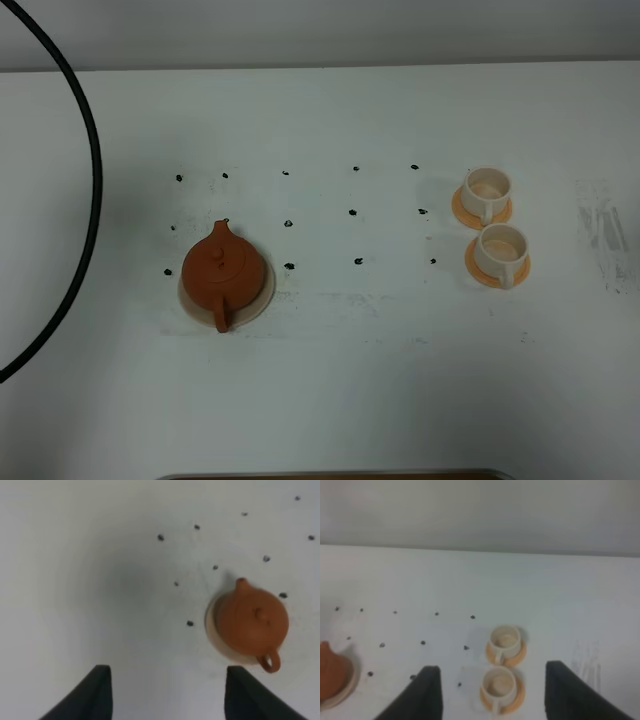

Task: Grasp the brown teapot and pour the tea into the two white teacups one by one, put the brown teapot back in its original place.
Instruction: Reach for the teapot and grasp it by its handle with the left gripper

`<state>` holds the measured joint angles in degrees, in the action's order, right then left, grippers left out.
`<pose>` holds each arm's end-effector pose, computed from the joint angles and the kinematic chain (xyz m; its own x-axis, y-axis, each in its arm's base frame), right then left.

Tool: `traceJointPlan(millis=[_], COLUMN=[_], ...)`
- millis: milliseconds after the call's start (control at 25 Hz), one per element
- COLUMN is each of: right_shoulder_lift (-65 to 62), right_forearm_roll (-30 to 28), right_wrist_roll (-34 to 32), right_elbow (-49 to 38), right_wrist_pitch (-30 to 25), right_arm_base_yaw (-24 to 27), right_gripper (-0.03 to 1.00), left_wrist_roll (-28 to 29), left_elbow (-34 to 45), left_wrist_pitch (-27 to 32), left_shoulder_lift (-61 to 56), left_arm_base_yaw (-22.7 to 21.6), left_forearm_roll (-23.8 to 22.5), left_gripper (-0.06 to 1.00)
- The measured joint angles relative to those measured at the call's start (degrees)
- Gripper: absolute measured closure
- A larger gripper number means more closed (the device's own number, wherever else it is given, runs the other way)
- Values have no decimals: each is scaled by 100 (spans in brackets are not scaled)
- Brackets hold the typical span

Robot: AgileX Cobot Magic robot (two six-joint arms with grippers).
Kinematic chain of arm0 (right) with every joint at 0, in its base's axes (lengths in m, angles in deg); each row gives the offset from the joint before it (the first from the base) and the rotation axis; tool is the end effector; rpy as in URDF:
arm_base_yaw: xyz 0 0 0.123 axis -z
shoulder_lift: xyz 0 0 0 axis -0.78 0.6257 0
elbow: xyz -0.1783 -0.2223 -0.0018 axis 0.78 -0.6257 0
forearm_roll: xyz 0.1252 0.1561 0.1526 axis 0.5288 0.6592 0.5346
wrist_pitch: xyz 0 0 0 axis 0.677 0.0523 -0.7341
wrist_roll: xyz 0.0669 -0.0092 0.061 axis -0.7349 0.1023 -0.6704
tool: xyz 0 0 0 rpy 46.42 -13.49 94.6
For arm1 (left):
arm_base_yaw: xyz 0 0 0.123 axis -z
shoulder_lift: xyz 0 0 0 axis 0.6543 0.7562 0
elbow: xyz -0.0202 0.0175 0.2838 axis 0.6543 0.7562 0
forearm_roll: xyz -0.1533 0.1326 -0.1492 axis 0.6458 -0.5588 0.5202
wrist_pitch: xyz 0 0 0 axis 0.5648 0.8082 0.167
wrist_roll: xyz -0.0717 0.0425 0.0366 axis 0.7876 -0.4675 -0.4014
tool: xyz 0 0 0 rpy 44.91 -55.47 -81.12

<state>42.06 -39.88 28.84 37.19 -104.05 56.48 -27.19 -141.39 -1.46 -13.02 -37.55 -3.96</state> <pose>0.0787 0.0195 0.4071 -0.4372 -0.0830 -0.8955 -0.2284 0.9733 0.0213 0.2164 -0.0220 0.3727 -0.7240 0.1722 -0.6679 0.2227 0.9748 0.0100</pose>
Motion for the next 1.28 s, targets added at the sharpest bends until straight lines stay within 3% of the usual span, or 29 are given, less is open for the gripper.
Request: traceJointPlan(millis=[160, 320, 680, 1040, 1280], right_shoulder_lift=[-915, -1682, -3138, -3429, -3429], right_forearm_roll=[-137, -260, -636, -636, -546], right_wrist_roll=[-112, -286, -483, -562, -577], right_elbow=[-280, -797, -2398, -2747, -2747], right_wrist_pitch=[-480, -736, -518, -546, -546], right_arm_base_yaw=[0, 0, 0, 0, -3], right_gripper=[50, 50, 51, 52, 52], left_wrist_roll=[12, 12, 264, 1179, 1231], left_elbow=[406, 749, 854, 864, 864], left_wrist_pitch=[-111, -293, -301, 201, 202], left_shoulder_lift=[0, 6, 11, 11, 52], left_arm_base_yaw=[65, 455, 1728, 1810, 1810], left_forearm_roll=[52, 67, -8, -1000, -1106], left_gripper=[45, 45, 45, 46, 46])
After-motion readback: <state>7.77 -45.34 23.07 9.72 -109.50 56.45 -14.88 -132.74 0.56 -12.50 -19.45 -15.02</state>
